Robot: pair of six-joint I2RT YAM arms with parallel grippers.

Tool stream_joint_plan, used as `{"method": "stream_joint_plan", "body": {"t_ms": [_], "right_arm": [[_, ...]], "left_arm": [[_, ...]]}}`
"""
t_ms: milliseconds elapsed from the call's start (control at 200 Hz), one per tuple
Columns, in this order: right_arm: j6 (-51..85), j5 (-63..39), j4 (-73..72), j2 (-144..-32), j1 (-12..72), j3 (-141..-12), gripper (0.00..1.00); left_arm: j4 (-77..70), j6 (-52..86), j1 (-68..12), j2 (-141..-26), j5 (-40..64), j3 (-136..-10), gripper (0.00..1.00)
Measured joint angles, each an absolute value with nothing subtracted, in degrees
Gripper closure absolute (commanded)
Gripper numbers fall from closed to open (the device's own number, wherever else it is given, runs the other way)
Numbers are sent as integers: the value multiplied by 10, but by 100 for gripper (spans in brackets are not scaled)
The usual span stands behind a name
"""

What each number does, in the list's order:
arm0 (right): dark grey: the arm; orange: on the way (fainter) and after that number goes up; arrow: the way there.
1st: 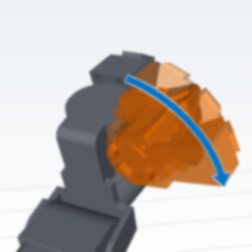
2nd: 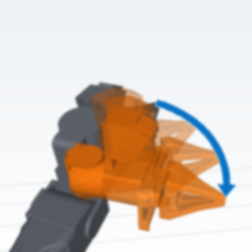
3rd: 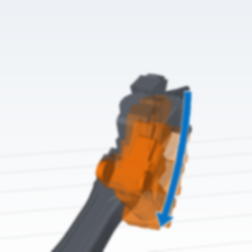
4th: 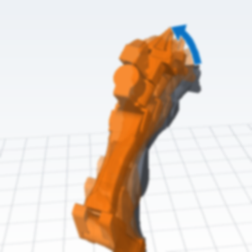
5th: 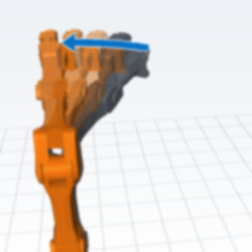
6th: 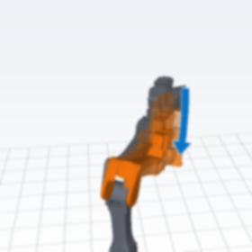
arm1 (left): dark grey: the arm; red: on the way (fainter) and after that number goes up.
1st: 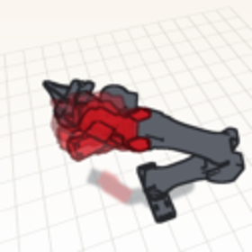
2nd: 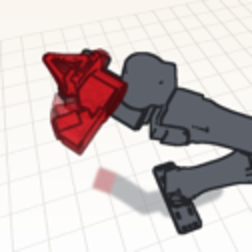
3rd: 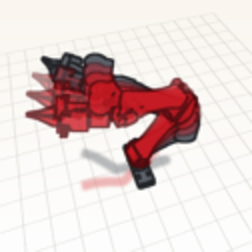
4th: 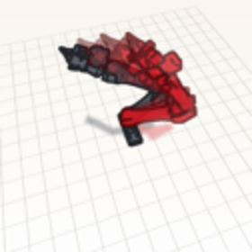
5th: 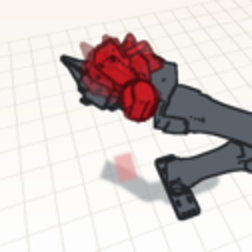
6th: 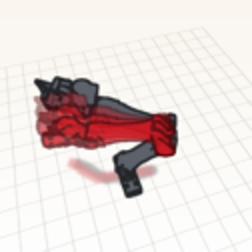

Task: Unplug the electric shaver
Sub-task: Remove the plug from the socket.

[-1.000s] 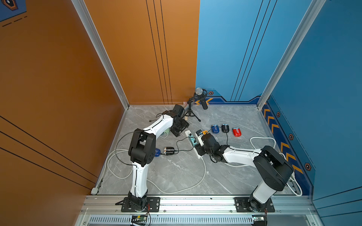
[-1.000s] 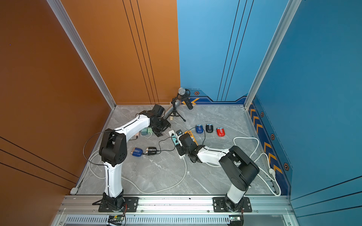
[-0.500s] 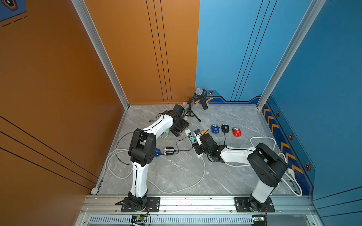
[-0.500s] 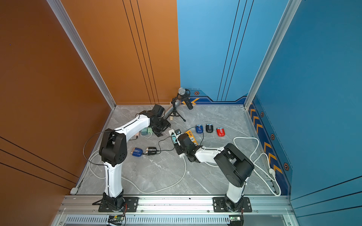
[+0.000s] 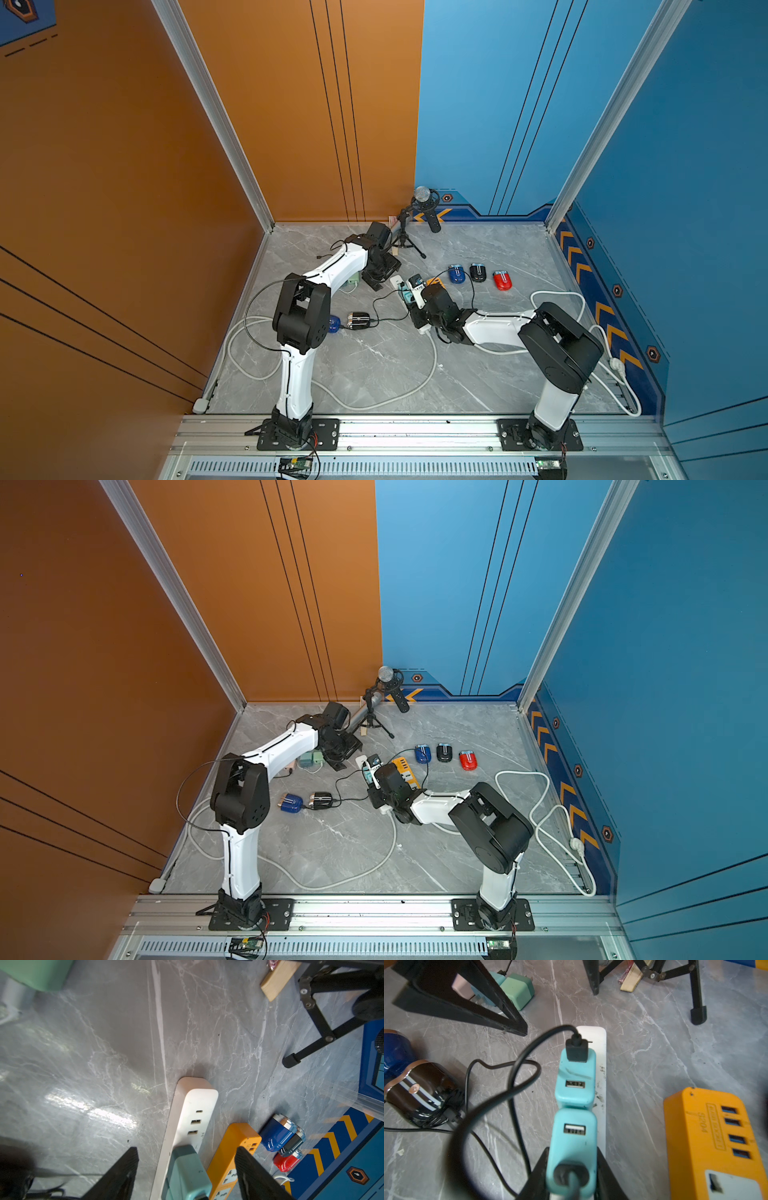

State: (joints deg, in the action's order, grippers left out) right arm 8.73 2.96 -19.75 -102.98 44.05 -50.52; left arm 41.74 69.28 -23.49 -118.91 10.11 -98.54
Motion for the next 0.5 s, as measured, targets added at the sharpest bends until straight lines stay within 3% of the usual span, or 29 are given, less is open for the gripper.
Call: {"method": "stream_joint_plan", "body": {"t_ms": [500], "right_arm": [[61, 15, -215, -1022, 458, -486, 72]], "left_arm": [[508, 706, -236, -1246, 101, -1048, 27]]}}
